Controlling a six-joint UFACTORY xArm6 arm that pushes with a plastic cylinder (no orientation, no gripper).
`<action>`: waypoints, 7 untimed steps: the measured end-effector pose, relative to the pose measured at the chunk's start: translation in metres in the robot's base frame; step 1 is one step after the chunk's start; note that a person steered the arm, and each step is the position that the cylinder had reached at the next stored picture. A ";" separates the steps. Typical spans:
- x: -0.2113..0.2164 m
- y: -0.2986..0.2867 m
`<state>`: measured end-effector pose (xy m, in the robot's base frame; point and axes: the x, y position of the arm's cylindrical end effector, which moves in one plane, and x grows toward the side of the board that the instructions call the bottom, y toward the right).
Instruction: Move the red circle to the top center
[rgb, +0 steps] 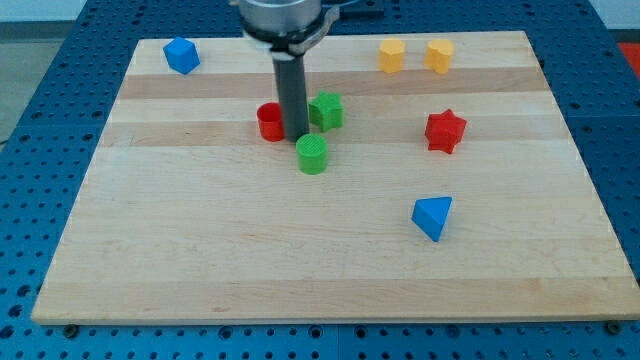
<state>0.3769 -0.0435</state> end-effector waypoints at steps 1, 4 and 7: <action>-0.006 -0.003; -0.018 -0.054; -0.013 0.007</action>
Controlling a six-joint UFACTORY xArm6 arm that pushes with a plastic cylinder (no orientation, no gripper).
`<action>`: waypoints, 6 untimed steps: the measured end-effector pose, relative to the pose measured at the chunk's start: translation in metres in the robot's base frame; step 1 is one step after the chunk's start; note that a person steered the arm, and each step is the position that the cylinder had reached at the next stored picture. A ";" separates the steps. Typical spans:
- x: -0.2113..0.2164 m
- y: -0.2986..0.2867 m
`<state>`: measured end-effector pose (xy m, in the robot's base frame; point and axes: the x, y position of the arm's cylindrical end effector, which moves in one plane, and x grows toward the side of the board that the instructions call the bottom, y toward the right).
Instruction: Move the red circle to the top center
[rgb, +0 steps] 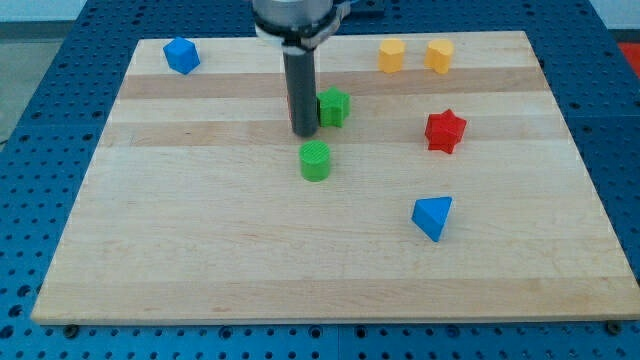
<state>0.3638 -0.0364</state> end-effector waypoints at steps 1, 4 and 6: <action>-0.033 -0.004; -0.051 -0.027; -0.067 -0.008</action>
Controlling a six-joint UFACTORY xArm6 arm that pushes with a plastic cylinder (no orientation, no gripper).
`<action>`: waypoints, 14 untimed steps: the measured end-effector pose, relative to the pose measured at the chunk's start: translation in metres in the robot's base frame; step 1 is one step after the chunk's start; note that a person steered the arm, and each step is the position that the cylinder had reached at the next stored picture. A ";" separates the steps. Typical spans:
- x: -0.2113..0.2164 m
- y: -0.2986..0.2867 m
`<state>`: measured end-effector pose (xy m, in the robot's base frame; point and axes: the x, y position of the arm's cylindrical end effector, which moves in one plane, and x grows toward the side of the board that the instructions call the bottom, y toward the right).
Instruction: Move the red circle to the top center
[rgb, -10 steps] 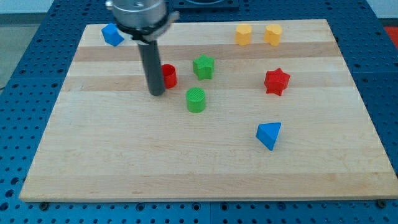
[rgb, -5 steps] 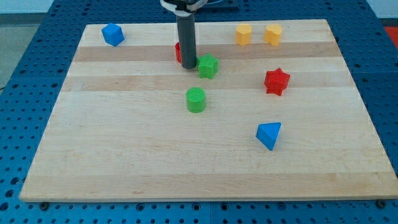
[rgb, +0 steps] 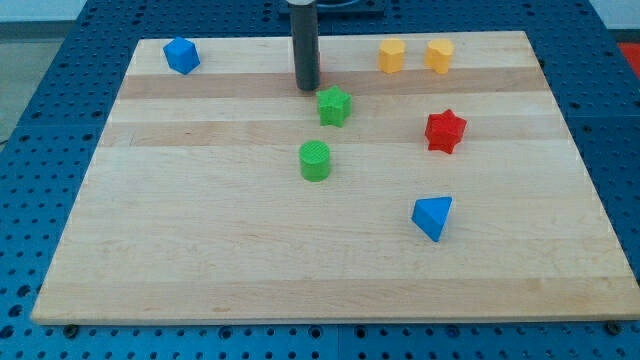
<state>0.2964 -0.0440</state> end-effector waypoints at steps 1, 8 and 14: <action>0.002 -0.020; -0.012 0.008; -0.039 0.101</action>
<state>0.2571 0.0569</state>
